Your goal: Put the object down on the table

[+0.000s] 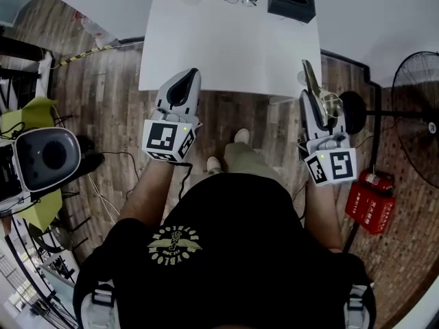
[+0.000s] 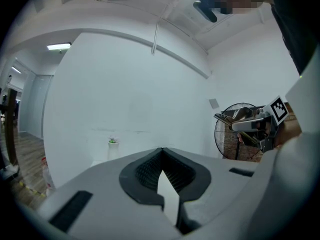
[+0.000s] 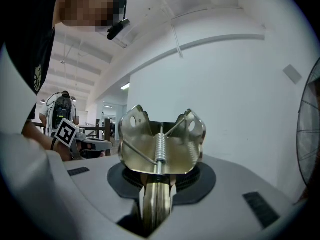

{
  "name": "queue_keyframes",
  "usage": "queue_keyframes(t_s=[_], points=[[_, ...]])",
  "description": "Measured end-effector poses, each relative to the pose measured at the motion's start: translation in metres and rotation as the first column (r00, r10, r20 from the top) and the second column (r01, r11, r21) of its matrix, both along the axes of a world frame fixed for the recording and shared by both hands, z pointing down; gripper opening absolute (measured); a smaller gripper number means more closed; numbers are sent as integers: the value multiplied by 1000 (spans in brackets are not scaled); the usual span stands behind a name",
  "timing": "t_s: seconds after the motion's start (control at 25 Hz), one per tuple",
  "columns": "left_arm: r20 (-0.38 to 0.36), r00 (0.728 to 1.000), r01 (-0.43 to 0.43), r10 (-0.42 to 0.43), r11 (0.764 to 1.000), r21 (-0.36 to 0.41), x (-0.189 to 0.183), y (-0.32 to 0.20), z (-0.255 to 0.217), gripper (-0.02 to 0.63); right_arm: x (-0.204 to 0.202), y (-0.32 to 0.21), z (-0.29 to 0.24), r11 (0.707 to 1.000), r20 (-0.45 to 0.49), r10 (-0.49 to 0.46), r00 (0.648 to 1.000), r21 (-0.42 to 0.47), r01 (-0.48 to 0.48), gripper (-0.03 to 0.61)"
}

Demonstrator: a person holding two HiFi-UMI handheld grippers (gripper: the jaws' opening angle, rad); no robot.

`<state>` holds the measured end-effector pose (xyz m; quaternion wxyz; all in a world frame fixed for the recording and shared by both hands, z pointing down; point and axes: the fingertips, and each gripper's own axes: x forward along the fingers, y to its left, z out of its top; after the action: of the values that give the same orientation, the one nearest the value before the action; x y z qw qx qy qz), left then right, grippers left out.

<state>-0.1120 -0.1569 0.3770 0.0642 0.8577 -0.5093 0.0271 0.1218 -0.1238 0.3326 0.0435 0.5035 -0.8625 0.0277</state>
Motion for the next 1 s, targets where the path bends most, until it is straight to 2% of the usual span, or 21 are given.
queue_keyframes(t_s=[0.4, 0.76, 1.0], points=[[12, 1000, 17, -17, 1000, 6, 21, -47, -6, 6, 23, -47, -3, 1000, 19, -11, 1000, 9, 11, 84], [42, 994, 98, -99, 995, 29, 27, -86, -20, 6, 45, -105, -11, 997, 49, -62, 997, 37, 60, 84], [81, 988, 125, -130, 990, 63, 46, -102, -26, 6, 54, -139, -10, 993, 62, -109, 992, 48, 106, 84]])
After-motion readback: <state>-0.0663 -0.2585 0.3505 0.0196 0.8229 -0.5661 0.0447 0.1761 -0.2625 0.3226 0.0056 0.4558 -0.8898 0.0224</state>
